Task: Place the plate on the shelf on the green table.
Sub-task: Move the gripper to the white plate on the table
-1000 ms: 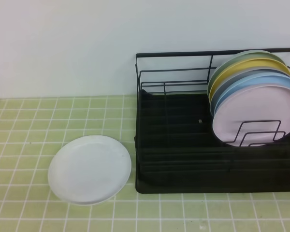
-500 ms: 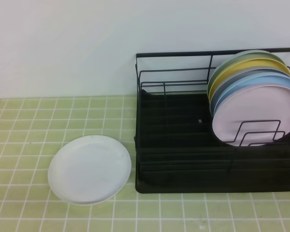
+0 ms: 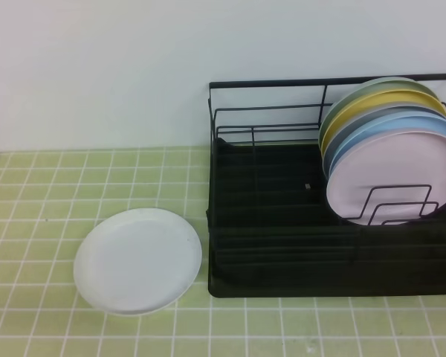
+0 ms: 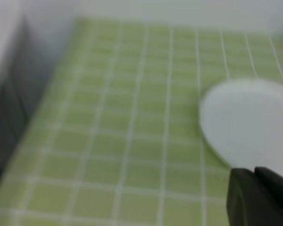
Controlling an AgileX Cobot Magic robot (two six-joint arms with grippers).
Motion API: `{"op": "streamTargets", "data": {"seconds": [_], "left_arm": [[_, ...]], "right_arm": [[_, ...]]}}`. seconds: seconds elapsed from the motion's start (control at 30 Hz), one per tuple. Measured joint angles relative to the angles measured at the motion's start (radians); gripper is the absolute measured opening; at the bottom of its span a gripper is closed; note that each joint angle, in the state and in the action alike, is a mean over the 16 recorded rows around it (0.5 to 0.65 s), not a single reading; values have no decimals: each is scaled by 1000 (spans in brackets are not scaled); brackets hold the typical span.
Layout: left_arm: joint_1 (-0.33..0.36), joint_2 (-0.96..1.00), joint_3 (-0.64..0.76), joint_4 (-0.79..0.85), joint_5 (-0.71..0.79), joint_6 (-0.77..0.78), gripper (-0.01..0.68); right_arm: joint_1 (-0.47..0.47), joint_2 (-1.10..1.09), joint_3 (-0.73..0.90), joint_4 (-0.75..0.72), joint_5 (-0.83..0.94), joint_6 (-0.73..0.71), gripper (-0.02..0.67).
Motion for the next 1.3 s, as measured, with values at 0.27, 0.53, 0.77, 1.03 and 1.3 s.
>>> {"op": "streamTargets", "data": {"seconds": [0.27,0.53,0.77,1.03,1.3], "left_arm": [[0,244,-54,-220,69,127,-2],[0,477,-91,-377,1,225,15],[0,663,-178,-447,-59,236,165],[0,895,-326,-509,-87,257,409],[0,1125,-450,-551,-118,275,488]], "right_arm": [[0,15,-2,42,-10,0,-1],[0,15,-3,63,-17,0,-1],[0,15,-4,63,-13,0,-1],[0,15,-4,64,-10,0,-2],[0,15,-4,65,-9,0,-2]]}}
